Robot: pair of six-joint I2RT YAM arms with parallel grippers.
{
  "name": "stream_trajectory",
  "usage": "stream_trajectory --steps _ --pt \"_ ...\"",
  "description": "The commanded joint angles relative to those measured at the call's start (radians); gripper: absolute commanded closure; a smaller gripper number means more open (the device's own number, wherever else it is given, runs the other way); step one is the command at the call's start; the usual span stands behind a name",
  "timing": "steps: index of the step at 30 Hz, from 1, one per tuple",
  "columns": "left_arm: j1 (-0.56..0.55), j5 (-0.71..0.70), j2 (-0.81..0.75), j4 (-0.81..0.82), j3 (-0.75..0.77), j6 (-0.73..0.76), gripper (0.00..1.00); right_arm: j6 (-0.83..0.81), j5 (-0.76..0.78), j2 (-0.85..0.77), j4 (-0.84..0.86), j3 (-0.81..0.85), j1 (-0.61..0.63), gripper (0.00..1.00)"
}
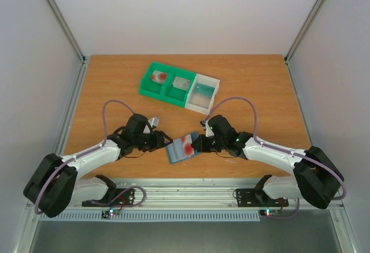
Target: Take the credit cards out of the card holder
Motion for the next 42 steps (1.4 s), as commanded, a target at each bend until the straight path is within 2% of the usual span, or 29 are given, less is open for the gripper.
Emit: stream_trajectory --steps 1,7,11,13,15,19,23,31,33,37,40,42 --pt "-0.004 0.025 -0.035 -0.009 0.021 -0.006 0.51 -0.039 0.031 -0.041 -0.052 0.029 -0.006 0.99" --pt "-0.004 0.085 -0.059 0.059 0.005 -0.023 0.50 -0.080 -0.033 -0.082 -0.048 0.040 -0.006 0.99" --pt "-0.004 0.175 -0.106 0.197 -0.034 -0.077 0.46 -0.084 -0.104 -0.154 -0.004 -0.002 -0.006 0.99" --pt "-0.003 0.222 -0.140 0.325 -0.074 -0.159 0.44 -0.081 -0.147 -0.190 0.017 -0.026 -0.005 0.99" --pt "-0.004 0.247 -0.176 0.386 -0.092 -0.213 0.42 -0.082 -0.193 -0.229 0.040 -0.048 -0.006 0.99" --pt "-0.004 0.285 -0.249 0.322 -0.067 -0.184 0.41 -0.077 -0.304 -0.305 0.125 -0.093 -0.006 0.99" --pt "-0.004 0.323 -0.312 0.279 -0.052 -0.137 0.44 -0.046 -0.307 -0.367 0.156 -0.103 -0.005 0.99" --pt "-0.004 0.397 -0.350 0.285 -0.050 -0.127 0.47 0.013 -0.349 -0.341 0.244 -0.126 -0.006 0.99" --pt "-0.005 0.399 -0.340 0.286 -0.051 -0.125 0.53 0.022 -0.354 -0.338 0.260 -0.131 -0.006 0.99" --pt "-0.004 0.384 -0.324 0.294 -0.053 -0.127 0.83 0.031 -0.373 -0.334 0.277 -0.138 -0.006 0.99" --pt "-0.004 0.389 -0.321 0.315 -0.055 -0.141 0.96 0.023 -0.383 -0.335 0.254 -0.135 -0.005 0.99" --pt "-0.005 0.395 -0.321 0.326 -0.053 -0.145 1.00 0.009 -0.381 -0.330 0.221 -0.126 -0.006 0.99"
